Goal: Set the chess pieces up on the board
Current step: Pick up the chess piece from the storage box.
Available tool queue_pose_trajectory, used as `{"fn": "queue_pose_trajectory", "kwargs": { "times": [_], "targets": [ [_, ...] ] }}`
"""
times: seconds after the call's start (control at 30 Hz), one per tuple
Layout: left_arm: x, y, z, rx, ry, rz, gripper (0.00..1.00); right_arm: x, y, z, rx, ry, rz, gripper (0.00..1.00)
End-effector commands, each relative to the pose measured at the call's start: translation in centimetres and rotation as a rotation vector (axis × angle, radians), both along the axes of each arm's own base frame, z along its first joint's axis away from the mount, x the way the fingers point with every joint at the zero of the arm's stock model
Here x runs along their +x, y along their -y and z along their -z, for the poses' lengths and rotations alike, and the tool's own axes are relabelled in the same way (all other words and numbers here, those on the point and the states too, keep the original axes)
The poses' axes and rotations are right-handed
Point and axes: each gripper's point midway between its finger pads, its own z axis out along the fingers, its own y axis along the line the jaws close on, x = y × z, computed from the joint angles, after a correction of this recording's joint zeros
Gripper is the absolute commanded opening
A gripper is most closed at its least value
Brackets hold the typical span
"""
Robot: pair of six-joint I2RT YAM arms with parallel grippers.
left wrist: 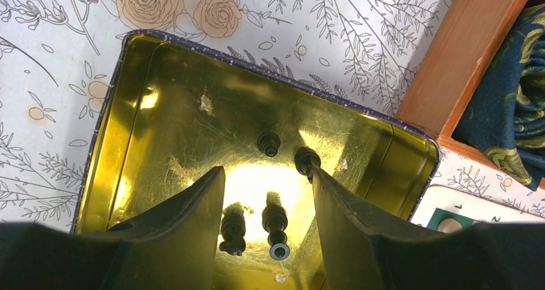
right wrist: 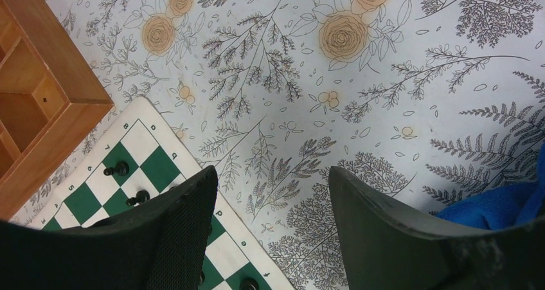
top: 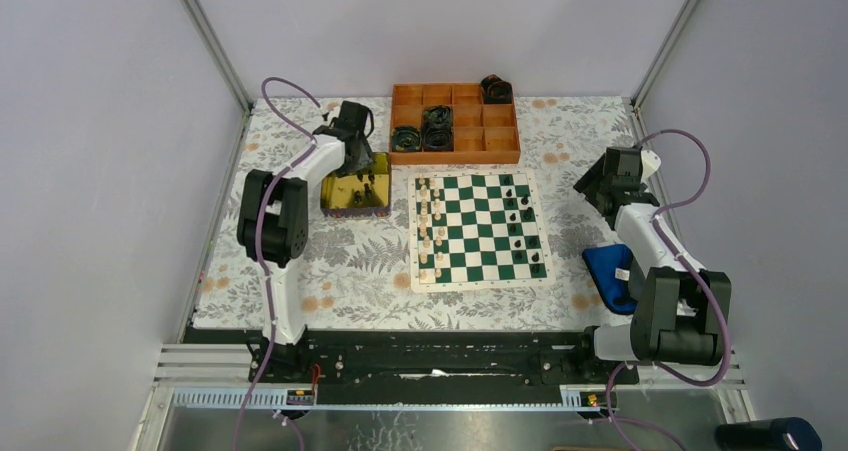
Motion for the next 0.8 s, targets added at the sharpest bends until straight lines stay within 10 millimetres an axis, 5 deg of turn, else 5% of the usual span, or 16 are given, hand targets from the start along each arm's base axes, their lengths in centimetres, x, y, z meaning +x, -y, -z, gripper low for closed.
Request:
{"fn": "queue_pose_trajectory", "kwargs": {
  "times": [0.0,0.77],
  "targets": [
    [1.2,-0.1,-0.1,0.003,0.016,0.002,0.59,1.1,0.4,-1.1,-0.018,0.041,-0.006,0.71],
    [2.0,-1.2,1.4,0.017,0.001,-0.016,0.55,1.4,0.5,-0.7,-0.019,0.031,-0.003,0.71]
  ]
}}
